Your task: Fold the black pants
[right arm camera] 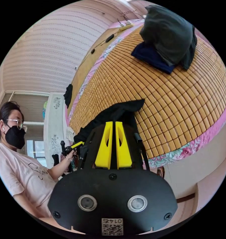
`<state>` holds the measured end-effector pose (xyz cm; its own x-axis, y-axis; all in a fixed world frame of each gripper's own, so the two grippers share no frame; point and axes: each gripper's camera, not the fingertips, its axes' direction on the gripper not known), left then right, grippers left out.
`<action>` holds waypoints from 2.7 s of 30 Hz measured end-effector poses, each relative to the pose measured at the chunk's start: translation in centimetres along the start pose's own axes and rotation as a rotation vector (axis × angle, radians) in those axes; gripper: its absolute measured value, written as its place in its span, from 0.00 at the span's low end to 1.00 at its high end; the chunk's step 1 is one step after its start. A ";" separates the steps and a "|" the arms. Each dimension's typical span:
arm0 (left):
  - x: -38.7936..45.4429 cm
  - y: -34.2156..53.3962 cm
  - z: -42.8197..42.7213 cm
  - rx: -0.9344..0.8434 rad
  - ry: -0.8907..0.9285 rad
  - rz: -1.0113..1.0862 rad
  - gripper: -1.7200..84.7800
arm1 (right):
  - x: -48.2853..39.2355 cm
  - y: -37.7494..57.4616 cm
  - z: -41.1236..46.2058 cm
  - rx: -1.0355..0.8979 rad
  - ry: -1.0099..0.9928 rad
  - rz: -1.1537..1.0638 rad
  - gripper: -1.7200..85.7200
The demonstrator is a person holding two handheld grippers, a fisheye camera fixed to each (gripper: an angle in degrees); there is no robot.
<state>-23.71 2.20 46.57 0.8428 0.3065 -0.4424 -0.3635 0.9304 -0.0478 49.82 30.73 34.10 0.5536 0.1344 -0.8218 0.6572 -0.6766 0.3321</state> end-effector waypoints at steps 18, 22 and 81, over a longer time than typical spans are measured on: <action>-10.5 3.7 -1.7 0.134 0.079 -0.237 0.07 | -6.5 -18.9 21.8 -0.196 0.489 -0.243 0.03; -18.3 6.2 0.3 0.087 -0.110 -0.515 0.07 | -5.4 -17.3 27.7 -0.318 0.592 -0.235 0.02; 9.0 -1.2 15.1 -0.146 0.169 -0.036 0.01 | -3.2 11.3 25.5 -0.520 0.064 -0.466 0.09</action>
<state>-9.73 6.82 56.17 0.7824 0.2244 -0.5810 -0.3985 0.8973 -0.1901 42.42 4.24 28.71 0.1727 0.3794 -0.9089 0.9841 -0.1058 0.1429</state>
